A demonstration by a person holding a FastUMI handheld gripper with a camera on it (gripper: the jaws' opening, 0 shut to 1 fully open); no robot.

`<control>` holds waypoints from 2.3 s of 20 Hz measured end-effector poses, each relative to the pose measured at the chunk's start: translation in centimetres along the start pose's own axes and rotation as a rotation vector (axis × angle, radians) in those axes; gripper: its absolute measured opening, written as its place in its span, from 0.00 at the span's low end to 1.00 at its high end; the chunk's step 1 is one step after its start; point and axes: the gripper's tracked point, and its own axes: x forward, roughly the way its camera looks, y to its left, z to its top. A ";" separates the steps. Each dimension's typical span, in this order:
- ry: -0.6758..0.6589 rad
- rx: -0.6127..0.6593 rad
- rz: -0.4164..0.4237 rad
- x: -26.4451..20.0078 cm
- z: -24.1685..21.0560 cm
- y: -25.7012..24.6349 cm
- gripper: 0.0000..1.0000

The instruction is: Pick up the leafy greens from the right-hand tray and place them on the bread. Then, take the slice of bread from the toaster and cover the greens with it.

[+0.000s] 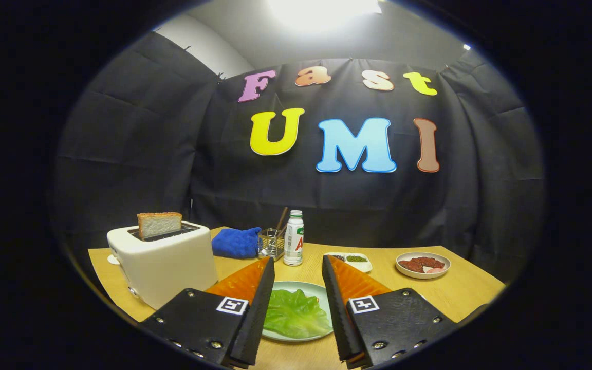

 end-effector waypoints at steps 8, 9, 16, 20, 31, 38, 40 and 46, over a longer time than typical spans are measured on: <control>-0.008 0.124 -0.019 0.9 2.5 6.3 0.57; -0.013 0.138 -0.010 0.9 2.7 7.4 0.58; 0.027 0.125 0.104 0.9 3.3 16.2 0.52; 0.052 0.108 0.167 0.8 2.4 20.4 0.50; 0.091 0.134 0.193 4.0 1.1 27.0 0.50; 0.076 0.093 0.142 5.7 1.1 28.3 0.27; 0.082 0.107 0.135 5.9 1.2 28.2 0.27; 0.101 0.130 0.106 6.4 1.1 27.6 0.11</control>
